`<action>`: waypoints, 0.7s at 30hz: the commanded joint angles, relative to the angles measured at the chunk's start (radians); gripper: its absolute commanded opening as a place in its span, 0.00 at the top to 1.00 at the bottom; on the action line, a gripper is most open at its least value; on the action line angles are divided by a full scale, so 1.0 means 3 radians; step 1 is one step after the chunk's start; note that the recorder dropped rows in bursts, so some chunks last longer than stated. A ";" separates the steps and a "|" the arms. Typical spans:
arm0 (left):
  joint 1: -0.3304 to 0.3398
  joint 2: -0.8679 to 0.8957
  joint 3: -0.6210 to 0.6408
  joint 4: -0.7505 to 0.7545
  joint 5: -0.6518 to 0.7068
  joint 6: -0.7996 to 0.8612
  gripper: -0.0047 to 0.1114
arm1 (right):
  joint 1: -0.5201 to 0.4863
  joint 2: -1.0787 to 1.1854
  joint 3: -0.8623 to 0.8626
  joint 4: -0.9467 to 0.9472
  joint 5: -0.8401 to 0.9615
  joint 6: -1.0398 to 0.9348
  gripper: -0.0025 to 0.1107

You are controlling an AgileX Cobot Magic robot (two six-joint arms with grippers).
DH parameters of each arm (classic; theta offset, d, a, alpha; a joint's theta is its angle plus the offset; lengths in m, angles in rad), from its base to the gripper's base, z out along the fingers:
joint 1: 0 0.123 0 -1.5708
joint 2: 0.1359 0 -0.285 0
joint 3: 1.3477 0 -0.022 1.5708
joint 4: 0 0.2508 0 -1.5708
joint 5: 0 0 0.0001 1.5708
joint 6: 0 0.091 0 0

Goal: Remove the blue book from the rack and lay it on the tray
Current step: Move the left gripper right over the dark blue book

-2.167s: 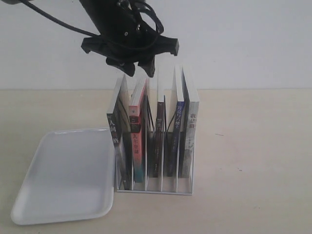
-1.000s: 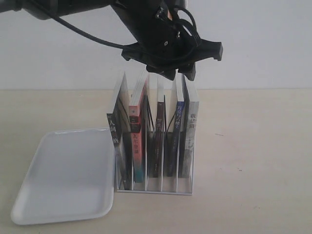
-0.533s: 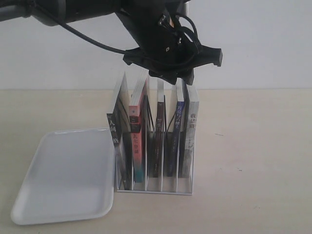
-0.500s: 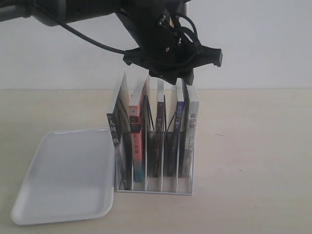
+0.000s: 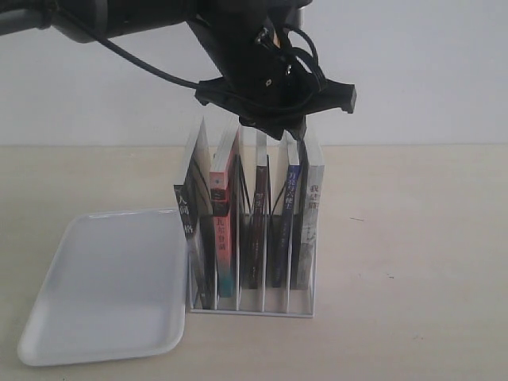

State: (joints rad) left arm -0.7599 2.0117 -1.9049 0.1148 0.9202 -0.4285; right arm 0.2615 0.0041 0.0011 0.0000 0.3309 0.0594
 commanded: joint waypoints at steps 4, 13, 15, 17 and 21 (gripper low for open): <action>-0.0018 0.0003 -0.0014 0.0021 -0.0052 -0.0079 0.74 | -0.0010 -0.0014 -0.0004 0.0000 -0.0030 -0.0022 0.98; -0.0018 0.0143 -0.0014 0.0021 -0.0052 -0.0087 0.74 | -0.0010 -0.0014 -0.0004 0.0000 -0.0030 -0.0022 0.98; -0.0018 0.0162 -0.0014 0.0021 -0.0052 -0.0087 0.74 | -0.0010 -0.0014 -0.0004 0.0000 -0.0030 -0.0022 0.98; -0.0018 0.0159 -0.0014 0.0029 -0.0052 -0.0087 0.74 | -0.0010 -0.0014 -0.0004 0.0000 -0.0030 -0.0022 0.98; -0.0018 0.0159 -0.0014 0.0044 -0.0078 -0.0087 0.74 | -0.0010 -0.0014 -0.0004 0.0000 -0.0030 -0.0022 0.98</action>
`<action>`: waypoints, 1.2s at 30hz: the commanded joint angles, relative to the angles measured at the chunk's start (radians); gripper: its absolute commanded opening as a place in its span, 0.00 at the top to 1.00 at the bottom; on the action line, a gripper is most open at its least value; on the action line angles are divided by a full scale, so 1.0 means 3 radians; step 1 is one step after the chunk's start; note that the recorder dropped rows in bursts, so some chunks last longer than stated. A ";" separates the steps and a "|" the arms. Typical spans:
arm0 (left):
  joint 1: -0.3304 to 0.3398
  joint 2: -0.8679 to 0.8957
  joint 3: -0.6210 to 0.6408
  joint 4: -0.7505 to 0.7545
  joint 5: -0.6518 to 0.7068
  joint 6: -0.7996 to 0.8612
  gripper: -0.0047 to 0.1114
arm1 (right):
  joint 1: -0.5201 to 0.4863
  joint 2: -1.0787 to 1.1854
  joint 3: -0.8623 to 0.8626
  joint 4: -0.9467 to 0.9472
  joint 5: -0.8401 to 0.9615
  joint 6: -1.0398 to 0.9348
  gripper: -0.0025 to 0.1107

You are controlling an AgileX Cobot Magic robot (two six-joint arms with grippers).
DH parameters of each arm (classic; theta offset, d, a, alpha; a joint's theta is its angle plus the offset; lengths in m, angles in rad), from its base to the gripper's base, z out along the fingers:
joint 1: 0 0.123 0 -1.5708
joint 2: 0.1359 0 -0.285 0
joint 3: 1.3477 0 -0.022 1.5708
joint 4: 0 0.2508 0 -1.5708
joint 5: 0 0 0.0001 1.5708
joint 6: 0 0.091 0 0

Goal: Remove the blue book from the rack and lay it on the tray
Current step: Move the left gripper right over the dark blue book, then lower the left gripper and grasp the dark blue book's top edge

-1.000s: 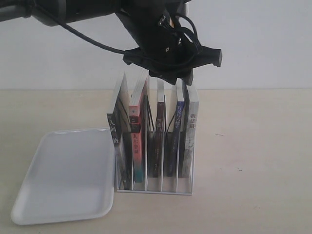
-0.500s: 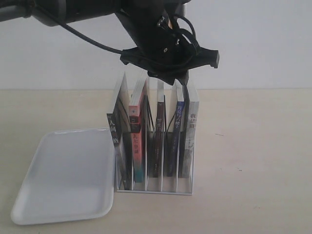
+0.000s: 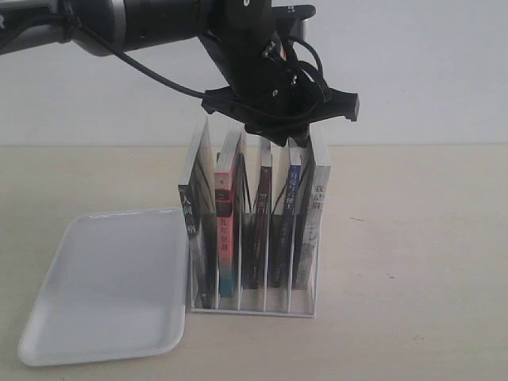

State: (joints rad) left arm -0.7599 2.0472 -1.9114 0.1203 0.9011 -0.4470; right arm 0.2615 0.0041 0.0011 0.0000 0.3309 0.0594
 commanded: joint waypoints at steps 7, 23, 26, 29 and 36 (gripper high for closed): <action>-0.0018 0.0056 0.0008 0.0025 0.0074 -0.0053 0.74 | -0.0010 -0.0014 -0.0004 0.0000 -0.0030 -0.0022 0.98; -0.0018 0.0056 0.0008 0.0085 0.0160 -0.0180 0.74 | -0.0010 -0.0014 -0.0004 0.0000 -0.0030 -0.0022 0.98; -0.0018 0.0062 0.0008 0.0085 0.0123 -0.0203 0.74 | -0.0010 -0.0014 -0.0004 0.0000 -0.0030 -0.0022 0.98; -0.0018 0.0069 0.0008 0.0085 0.0099 -0.0203 0.74 | -0.0010 -0.0014 -0.0004 0.0000 -0.0030 -0.0022 0.98; -0.0018 0.0075 0.0008 0.0085 0.0099 -0.0203 0.74 | -0.0010 -0.0014 -0.0004 0.0000 -0.0030 -0.0022 0.98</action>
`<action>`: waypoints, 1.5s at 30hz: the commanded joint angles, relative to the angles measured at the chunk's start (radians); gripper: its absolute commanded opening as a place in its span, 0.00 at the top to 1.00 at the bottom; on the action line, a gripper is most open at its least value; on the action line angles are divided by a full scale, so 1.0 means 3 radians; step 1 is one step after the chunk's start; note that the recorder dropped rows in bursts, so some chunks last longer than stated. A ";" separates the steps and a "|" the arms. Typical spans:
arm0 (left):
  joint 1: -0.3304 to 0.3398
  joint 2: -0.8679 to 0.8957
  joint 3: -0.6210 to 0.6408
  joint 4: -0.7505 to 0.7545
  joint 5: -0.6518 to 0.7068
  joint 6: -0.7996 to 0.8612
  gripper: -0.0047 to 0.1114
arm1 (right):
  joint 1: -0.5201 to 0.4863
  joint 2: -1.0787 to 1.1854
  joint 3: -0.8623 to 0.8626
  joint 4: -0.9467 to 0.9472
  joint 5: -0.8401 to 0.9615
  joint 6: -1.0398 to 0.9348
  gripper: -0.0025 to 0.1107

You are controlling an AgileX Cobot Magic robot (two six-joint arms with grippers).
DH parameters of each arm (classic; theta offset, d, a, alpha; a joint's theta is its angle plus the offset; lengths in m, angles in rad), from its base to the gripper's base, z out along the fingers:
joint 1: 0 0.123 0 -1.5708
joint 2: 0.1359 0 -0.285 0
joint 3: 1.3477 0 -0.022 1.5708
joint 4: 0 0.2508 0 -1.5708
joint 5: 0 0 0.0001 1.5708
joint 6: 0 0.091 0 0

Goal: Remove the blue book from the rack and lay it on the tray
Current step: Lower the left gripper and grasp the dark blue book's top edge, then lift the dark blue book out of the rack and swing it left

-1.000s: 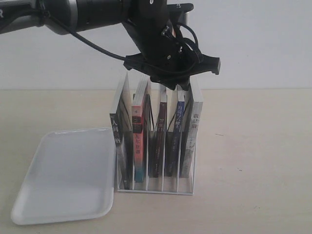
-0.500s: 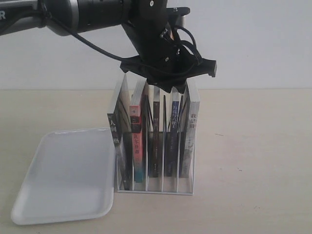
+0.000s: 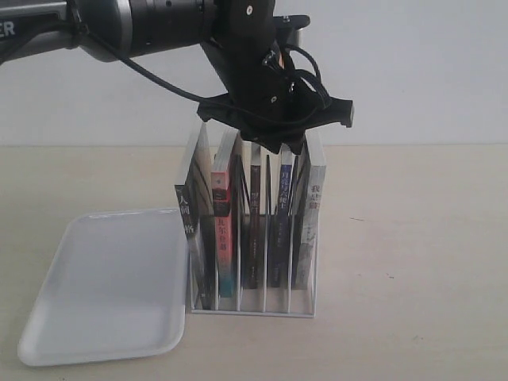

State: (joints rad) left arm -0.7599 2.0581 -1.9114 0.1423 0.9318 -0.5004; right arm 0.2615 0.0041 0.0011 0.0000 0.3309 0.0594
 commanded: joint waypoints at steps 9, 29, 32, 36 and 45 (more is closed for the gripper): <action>-0.0018 0.0046 0.0008 0.0012 -0.0003 -0.0025 0.74 | -0.0010 -0.0014 -0.0004 0.0000 -0.0030 -0.0022 0.98; -0.0018 0.0031 0.0008 0.0049 0.0047 0.0010 0.92 | -0.0010 -0.0014 -0.0004 0.0000 -0.0030 -0.0022 0.98; -0.0018 -0.0025 0.0008 0.0076 0.0047 0.0010 0.92 | -0.0010 -0.0014 -0.0004 0.0000 -0.0030 -0.0022 0.98; -0.0018 -0.0144 0.0008 0.0121 0.0070 0.0003 0.92 | -0.0010 -0.0014 -0.0004 0.0000 -0.0030 -0.0022 0.98; -0.0018 -0.0424 0.0008 0.0129 0.0070 0.0002 0.92 | -0.0010 -0.0014 -0.0004 0.0000 -0.0030 -0.0022 0.98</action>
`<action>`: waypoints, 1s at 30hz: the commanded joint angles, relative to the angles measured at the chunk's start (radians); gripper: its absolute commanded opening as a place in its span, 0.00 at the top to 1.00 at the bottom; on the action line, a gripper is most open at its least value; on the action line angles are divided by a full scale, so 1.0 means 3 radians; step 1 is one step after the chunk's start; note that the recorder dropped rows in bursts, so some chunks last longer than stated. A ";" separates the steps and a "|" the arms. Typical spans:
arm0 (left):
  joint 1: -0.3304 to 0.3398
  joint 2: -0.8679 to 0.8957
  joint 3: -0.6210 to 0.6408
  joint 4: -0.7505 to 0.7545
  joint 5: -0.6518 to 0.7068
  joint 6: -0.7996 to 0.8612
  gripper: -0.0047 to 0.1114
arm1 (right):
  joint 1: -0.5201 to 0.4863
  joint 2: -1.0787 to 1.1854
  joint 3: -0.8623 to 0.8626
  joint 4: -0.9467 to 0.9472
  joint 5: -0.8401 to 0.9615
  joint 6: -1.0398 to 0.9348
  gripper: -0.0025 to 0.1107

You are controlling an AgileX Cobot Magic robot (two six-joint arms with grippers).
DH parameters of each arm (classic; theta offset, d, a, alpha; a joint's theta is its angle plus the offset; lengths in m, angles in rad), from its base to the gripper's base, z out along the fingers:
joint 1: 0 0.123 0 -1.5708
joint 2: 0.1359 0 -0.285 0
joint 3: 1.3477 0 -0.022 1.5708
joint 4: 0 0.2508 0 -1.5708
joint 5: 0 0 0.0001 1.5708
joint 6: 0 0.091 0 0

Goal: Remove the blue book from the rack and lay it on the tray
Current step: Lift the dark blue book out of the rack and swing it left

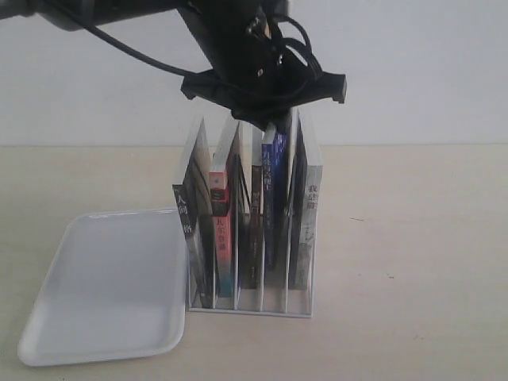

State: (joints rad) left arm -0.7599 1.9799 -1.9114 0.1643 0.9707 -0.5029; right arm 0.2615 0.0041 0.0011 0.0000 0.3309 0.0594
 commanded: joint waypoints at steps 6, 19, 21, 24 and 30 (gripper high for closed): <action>-0.0018 -0.0330 0.0008 0.0040 -0.0082 0.0010 0.92 | -0.0010 -0.0014 -0.0004 0.0000 -0.0030 -0.0022 0.98; -0.0018 -0.0659 0.0008 0.0040 -0.0109 0.0019 0.92 | -0.0010 -0.0014 -0.0004 0.0000 -0.0030 -0.0022 0.98; -0.0018 -0.0706 0.0008 0.0040 -0.0109 0.0042 0.92 | -0.0010 -0.0014 -0.0004 0.0000 -0.0030 -0.0022 0.98; -0.0018 -0.0793 0.0008 0.0033 -0.0109 0.0049 0.92 | -0.0010 -0.0014 -0.0004 0.0000 -0.0030 -0.0022 0.98; -0.0018 -0.0945 0.0008 0.0027 -0.0144 0.0049 0.92 | -0.0010 -0.0014 -0.0004 0.0000 -0.0030 -0.0015 0.98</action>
State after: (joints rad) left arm -0.7599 1.7290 -1.9114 0.1686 0.9686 -0.4943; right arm 0.2615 0.0041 0.0011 0.0000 0.3309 0.0594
